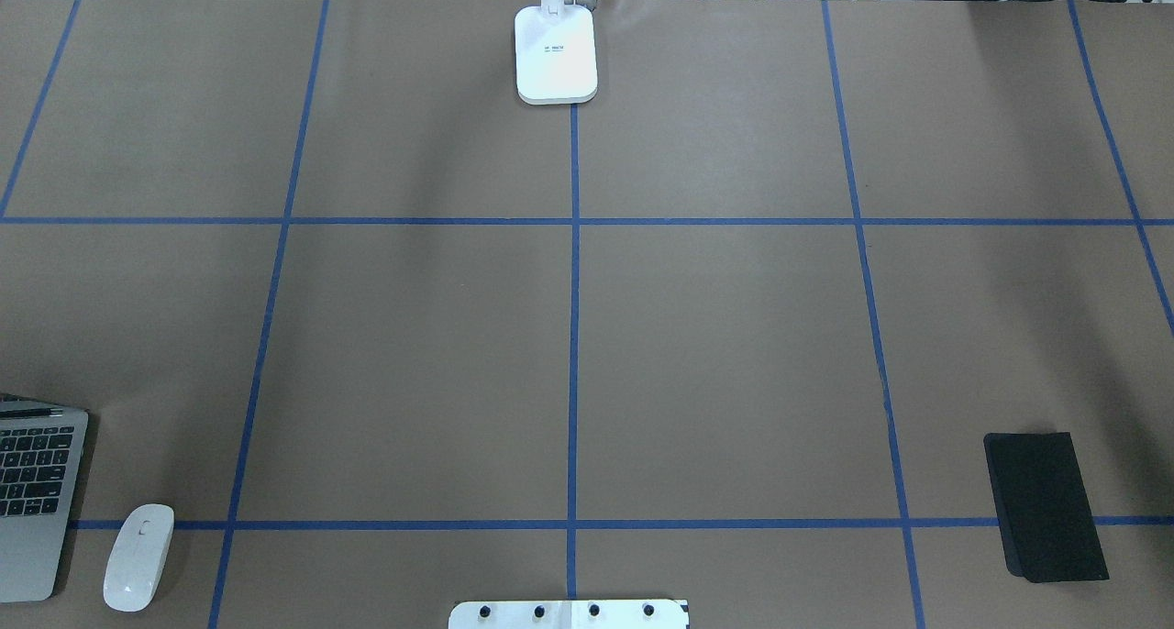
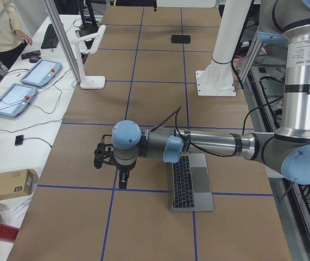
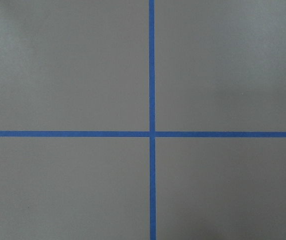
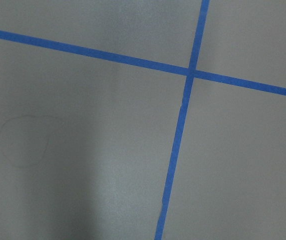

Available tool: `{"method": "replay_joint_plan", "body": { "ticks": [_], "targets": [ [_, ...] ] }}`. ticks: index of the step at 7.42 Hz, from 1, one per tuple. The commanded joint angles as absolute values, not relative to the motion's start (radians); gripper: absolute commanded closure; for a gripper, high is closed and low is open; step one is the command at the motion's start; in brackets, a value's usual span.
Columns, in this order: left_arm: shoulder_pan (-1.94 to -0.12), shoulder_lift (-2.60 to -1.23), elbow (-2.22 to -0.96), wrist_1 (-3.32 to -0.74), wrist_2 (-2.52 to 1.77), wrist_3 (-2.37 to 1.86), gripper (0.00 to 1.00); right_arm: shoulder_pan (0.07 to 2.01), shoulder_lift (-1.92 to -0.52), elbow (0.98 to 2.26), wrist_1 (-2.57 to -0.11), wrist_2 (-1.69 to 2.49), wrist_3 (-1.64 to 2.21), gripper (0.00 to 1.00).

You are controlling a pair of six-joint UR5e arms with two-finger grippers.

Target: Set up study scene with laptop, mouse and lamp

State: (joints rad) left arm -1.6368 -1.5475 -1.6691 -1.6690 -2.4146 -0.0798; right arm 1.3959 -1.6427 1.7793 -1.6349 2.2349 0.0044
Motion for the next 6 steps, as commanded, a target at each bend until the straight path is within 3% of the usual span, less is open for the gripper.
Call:
{"method": "replay_joint_plan", "body": {
  "ticks": [1,6],
  "targets": [
    [-1.637,-1.543,-1.667,-1.669,-2.416,-0.08,0.0,1.394,-1.634,1.778,-1.634,2.237,0.006,0.0],
    [-1.637,-1.511,-1.692,-1.587,-2.408,-0.149,0.0,1.37,-1.634,1.781,-1.638,2.21,0.009,0.0]
  ]
}}
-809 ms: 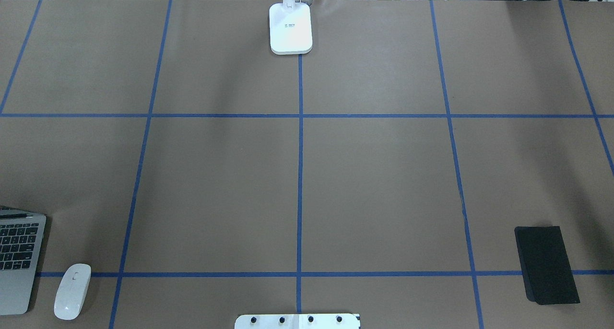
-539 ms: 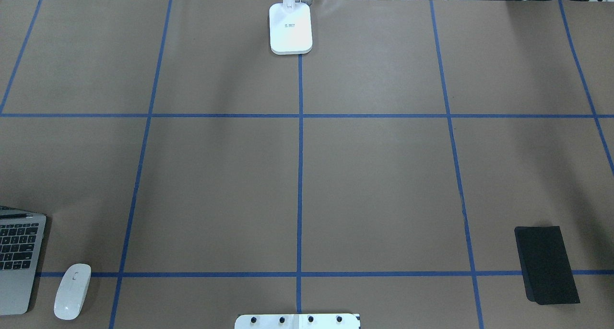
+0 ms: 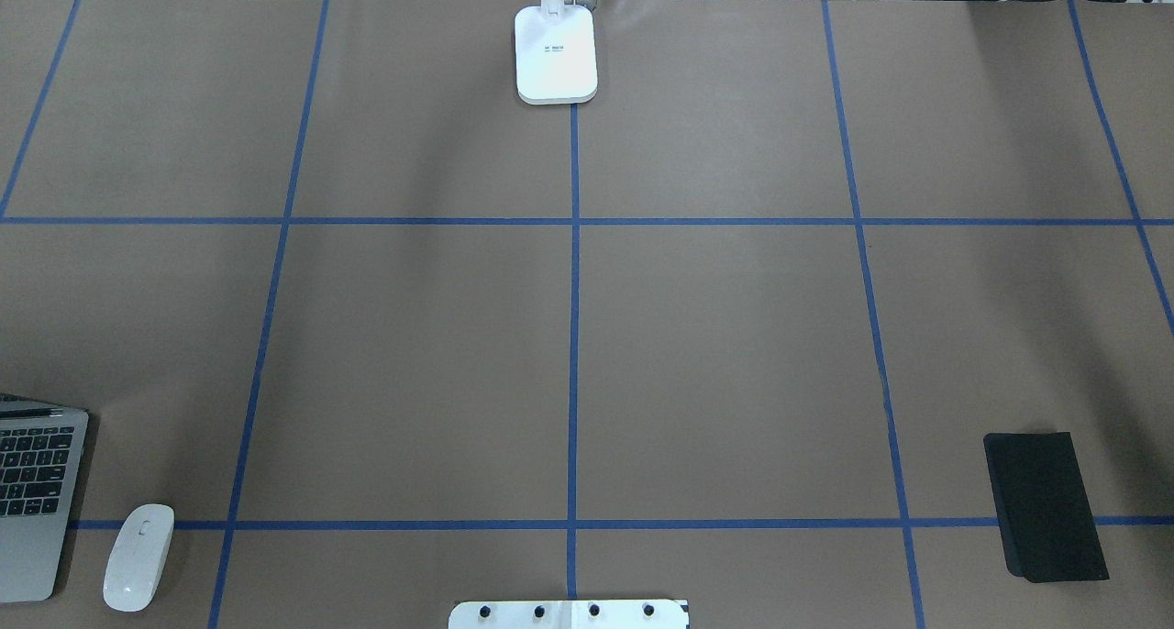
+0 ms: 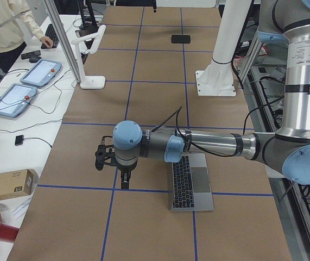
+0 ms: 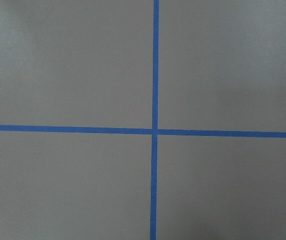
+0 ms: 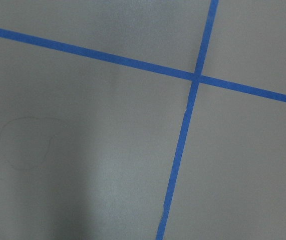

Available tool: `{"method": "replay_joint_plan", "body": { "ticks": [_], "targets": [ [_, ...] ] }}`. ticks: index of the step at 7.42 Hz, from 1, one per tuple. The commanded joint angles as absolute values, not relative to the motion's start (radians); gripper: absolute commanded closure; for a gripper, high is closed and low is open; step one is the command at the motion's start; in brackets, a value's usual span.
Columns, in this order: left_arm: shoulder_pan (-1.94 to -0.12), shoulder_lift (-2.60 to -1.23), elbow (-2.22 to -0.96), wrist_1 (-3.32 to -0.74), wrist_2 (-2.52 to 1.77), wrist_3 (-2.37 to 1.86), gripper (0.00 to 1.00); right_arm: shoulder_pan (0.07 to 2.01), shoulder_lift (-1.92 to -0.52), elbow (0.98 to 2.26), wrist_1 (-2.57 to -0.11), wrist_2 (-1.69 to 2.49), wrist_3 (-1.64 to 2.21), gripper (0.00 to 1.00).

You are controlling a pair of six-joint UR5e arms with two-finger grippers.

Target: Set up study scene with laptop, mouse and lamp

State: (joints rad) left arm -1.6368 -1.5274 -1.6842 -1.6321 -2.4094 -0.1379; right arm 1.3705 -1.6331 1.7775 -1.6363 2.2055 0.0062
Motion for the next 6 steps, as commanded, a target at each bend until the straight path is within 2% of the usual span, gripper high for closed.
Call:
{"method": "replay_joint_plan", "body": {
  "ticks": [1,3,6],
  "targets": [
    [-1.637,-1.478,-1.724,-1.553,-2.408,-0.223,0.0,1.359,-1.637,1.786,-1.635,2.215,0.061,0.0],
    [-1.635,-1.364,-1.853,-1.546,-2.41,-0.458,0.0,1.313,-1.634,1.811,-1.635,2.218,0.148,0.0],
    [-1.634,-1.295,-1.855,-1.548,-2.414,-0.623,0.0,1.307,-1.655,1.836,-1.635,2.284,0.167,0.0]
  ]
}}
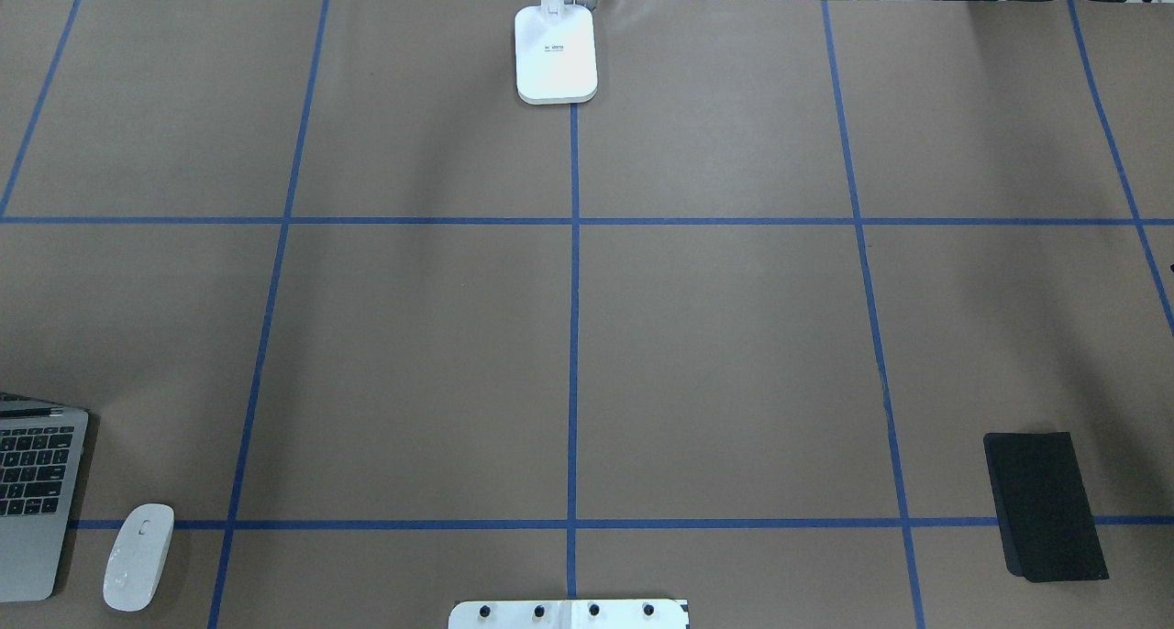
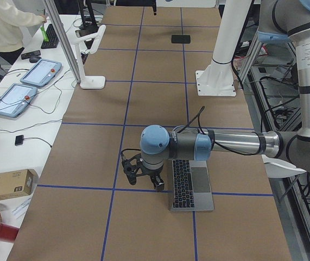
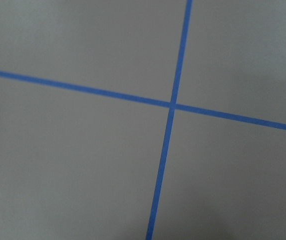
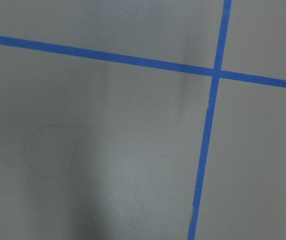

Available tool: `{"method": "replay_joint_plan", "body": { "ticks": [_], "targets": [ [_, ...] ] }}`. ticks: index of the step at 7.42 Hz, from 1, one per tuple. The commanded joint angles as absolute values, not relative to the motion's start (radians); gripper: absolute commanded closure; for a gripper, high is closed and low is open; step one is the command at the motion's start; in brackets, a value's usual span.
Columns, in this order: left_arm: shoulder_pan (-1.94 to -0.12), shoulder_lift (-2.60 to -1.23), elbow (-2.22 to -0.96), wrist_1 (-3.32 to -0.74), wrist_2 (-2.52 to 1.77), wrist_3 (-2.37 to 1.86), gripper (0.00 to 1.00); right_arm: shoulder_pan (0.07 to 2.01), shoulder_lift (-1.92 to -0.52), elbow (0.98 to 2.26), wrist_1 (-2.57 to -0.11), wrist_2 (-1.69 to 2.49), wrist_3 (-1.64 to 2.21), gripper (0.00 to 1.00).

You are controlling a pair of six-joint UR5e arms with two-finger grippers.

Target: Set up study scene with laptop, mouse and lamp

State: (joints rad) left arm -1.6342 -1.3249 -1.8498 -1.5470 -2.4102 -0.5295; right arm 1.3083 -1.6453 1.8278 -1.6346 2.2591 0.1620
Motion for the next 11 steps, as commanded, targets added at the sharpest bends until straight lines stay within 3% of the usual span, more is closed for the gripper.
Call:
{"method": "replay_joint_plan", "body": {
  "ticks": [1,11],
  "targets": [
    [-1.634,-1.264,-1.856,-1.551,-2.418,-0.681,0.0,1.305,-1.664,1.838,-1.635,2.296,0.167,0.0],
    [-1.631,-1.175,-1.861,-1.583,-2.516,-1.031,0.0,1.293,-1.7,1.868,-1.632,2.318,0.161,0.0]
  ]
}}
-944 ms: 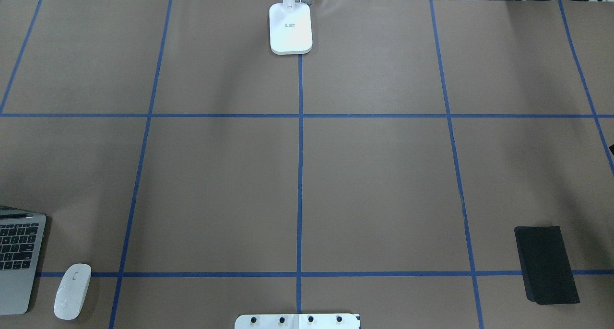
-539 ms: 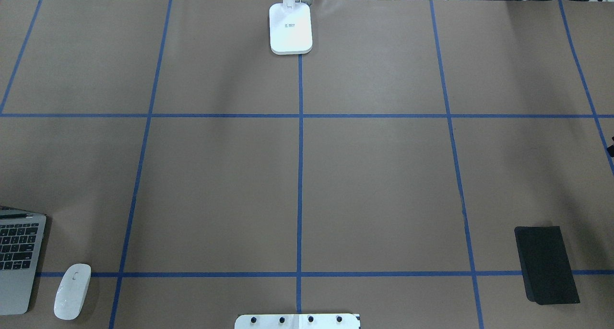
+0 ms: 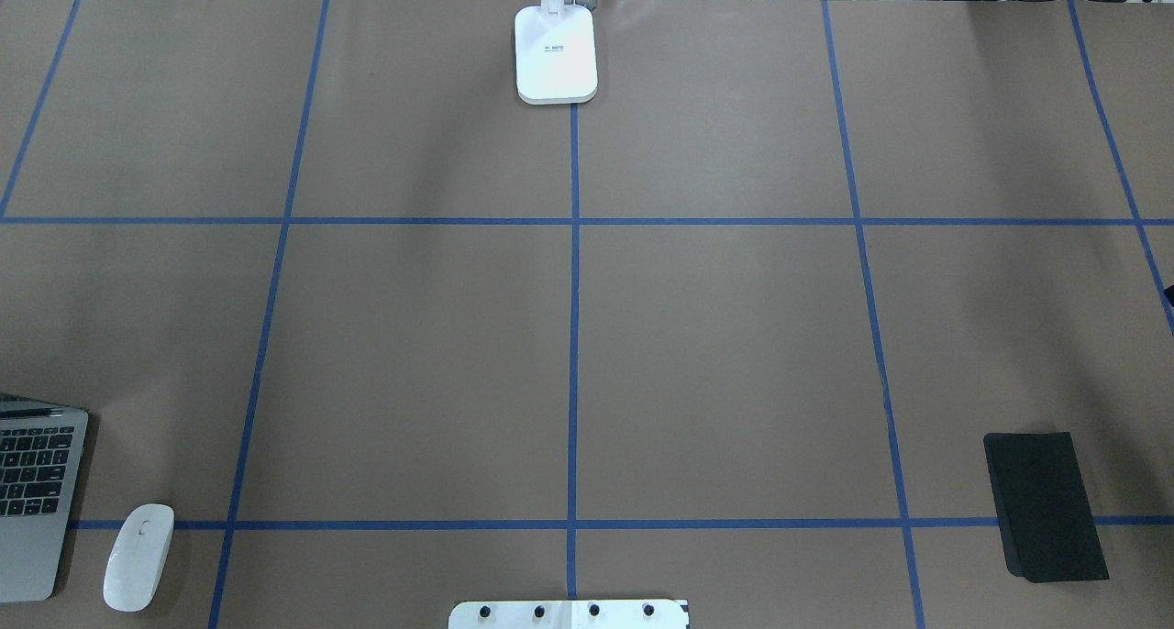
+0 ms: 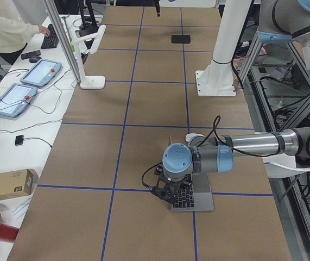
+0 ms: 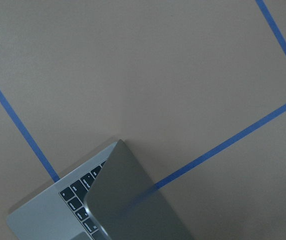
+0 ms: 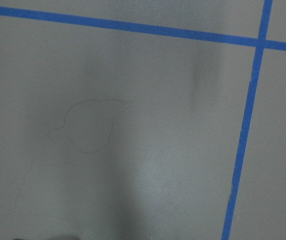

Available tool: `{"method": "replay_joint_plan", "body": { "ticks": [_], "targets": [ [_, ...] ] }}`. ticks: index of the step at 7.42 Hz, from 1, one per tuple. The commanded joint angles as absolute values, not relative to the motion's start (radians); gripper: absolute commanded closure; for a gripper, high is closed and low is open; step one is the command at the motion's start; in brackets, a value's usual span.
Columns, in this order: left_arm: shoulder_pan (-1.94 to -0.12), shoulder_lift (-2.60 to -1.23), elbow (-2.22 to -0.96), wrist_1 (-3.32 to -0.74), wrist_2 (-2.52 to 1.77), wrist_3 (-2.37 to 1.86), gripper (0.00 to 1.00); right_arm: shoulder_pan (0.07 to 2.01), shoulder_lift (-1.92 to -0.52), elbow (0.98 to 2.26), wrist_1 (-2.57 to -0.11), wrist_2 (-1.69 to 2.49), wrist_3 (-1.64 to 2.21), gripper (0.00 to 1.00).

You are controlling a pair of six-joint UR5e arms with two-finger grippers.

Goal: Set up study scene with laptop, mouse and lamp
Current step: 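Grasp the silver laptop's edge with the left gripper and lift it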

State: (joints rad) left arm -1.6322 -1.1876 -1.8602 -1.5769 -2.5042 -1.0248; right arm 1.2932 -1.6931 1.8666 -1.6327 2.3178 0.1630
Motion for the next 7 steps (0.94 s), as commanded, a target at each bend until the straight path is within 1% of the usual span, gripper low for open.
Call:
{"method": "replay_joint_plan", "body": {
  "ticks": [1,4,7],
  "targets": [
    [-1.623,-1.174,-1.861,-1.582,-2.561,-1.048,0.0,1.293,-1.706,1.876,-1.634,2.318,0.161,0.0],
    [-1.554,-1.175,-1.852,-1.631,-2.645,-1.138,0.0,1.293,-1.713,1.879,-1.634,2.319,0.16,0.0],
    [-1.511,-1.177,-1.833,-1.649,-2.681,-1.141,0.0,1.295,-1.729,1.881,-1.62,2.35,0.155,0.0]
  ]
}}
